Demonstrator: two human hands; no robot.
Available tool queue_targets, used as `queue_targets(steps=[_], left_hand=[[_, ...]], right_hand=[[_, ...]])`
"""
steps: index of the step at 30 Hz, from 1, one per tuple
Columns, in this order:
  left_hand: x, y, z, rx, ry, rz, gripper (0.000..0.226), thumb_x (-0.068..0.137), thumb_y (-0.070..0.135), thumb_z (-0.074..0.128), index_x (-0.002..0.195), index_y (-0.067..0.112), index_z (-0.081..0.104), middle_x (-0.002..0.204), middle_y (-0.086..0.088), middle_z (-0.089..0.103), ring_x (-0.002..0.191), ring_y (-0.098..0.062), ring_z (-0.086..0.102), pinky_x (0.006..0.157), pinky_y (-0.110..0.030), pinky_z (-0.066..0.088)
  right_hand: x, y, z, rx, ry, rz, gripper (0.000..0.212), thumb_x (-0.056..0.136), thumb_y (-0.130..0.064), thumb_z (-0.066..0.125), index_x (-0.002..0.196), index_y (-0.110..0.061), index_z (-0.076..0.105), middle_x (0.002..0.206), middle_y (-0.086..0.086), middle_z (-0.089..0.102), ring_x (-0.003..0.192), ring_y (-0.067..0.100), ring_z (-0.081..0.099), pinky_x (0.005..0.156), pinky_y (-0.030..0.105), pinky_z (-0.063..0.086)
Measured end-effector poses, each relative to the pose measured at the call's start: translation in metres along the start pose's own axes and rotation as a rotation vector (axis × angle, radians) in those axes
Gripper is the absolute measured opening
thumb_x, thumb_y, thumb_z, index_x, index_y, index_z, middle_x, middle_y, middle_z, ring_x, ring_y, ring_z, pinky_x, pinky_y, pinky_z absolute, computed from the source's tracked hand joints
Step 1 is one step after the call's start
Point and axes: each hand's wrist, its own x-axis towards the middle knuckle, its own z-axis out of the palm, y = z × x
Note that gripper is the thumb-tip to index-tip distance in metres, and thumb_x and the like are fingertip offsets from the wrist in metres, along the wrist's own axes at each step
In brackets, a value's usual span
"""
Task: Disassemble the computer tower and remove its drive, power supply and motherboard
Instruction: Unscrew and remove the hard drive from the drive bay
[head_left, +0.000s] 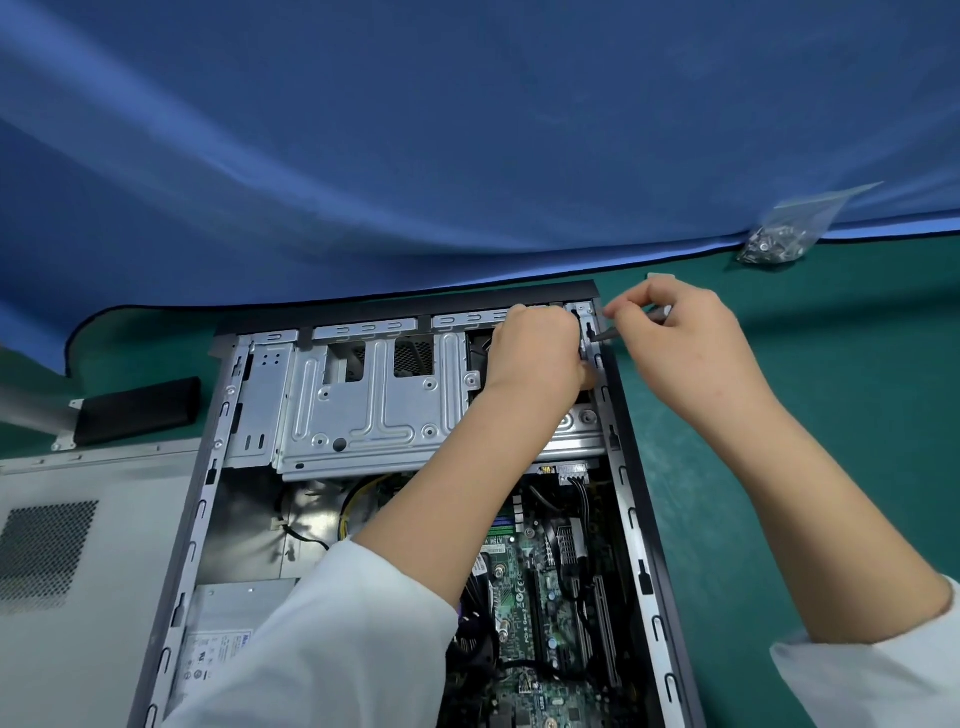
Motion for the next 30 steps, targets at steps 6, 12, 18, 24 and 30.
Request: queue_targets(steps=[6,12,18,24,30], left_hand=[[-0.01,-0.005,0.006,-0.124,0.022,-0.067,0.015,0.079,0.018,0.06,0.081,0.014,0.075,0.083,-0.008,0.069,0.097,-0.021,0.049,0.076,-0.028,0.044],[-0.007,-0.015,0.003,-0.167,0.012,0.002,0.013,0.081,0.024,0.066,0.084,0.014,0.074,0.087,-0.007,0.07,0.095,-0.024,0.056,0.081,-0.033,0.046],[-0.02,-0.038,0.019,-0.354,0.166,0.188,0.009,0.079,0.021,0.072,0.088,0.018,0.072,0.087,0.008,0.065,0.097,-0.015,0.046,0.083,-0.018,0.03],[-0.022,-0.041,0.027,-0.442,0.224,0.171,0.012,0.077,0.017,0.074,0.089,0.018,0.073,0.086,0.012,0.061,0.097,-0.01,0.044,0.086,-0.017,0.031],[-0.022,-0.04,0.027,-0.464,0.218,0.171,0.014,0.076,0.016,0.075,0.09,0.016,0.074,0.09,0.004,0.068,0.099,-0.013,0.045,0.086,-0.016,0.031]], right_hand=[[-0.001,0.004,-0.001,0.052,-0.011,-0.061,0.025,0.094,-0.036,0.045,0.086,-0.022,0.064,0.061,-0.003,0.061,0.047,0.009,0.043,0.051,0.027,0.032],[0.0,0.001,-0.004,0.164,-0.206,-0.047,0.01,0.09,-0.026,0.06,0.081,-0.022,0.062,0.058,-0.005,0.062,0.048,0.01,0.052,0.05,0.03,0.045],[0.002,0.003,0.001,-0.11,-0.223,-0.214,0.017,0.096,-0.035,0.047,0.088,-0.023,0.054,0.073,-0.006,0.065,0.063,0.003,0.051,0.056,0.019,0.036],[0.002,0.011,0.005,-0.113,-0.226,-0.214,0.023,0.097,-0.038,0.042,0.086,-0.021,0.052,0.071,-0.006,0.065,0.058,0.0,0.049,0.052,0.012,0.032],[0.002,0.009,0.006,-0.168,-0.257,-0.234,0.022,0.097,-0.037,0.043,0.086,-0.02,0.051,0.072,-0.005,0.065,0.063,0.005,0.05,0.055,0.021,0.033]])
